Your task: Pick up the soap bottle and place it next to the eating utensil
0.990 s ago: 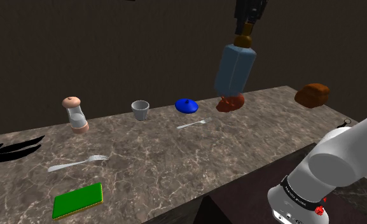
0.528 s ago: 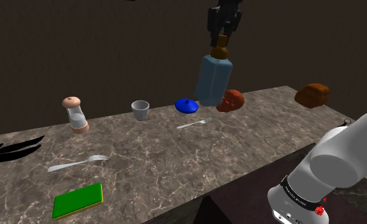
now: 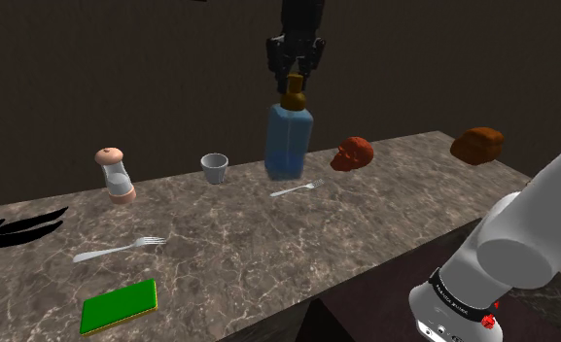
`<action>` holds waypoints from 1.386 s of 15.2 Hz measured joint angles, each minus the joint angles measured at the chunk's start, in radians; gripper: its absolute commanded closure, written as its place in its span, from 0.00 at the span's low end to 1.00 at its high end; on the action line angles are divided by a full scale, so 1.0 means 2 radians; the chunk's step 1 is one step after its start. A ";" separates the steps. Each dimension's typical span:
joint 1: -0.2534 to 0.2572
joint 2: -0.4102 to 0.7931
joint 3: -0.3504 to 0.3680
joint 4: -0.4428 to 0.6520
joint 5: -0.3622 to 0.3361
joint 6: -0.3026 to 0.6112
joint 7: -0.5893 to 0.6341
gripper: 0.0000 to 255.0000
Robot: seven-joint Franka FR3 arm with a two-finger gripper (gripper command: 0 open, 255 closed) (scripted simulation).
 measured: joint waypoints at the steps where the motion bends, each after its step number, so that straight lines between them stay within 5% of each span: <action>1: 0.005 0.012 0.007 0.005 -0.004 0.006 0.012 1.00; 11: 0.068 0.162 0.053 0.096 -0.069 0.049 0.116 1.00; 19: 0.165 0.336 0.051 0.284 -0.143 0.023 0.178 1.00; 21: 0.173 0.352 0.049 0.298 -0.148 0.024 0.181 1.00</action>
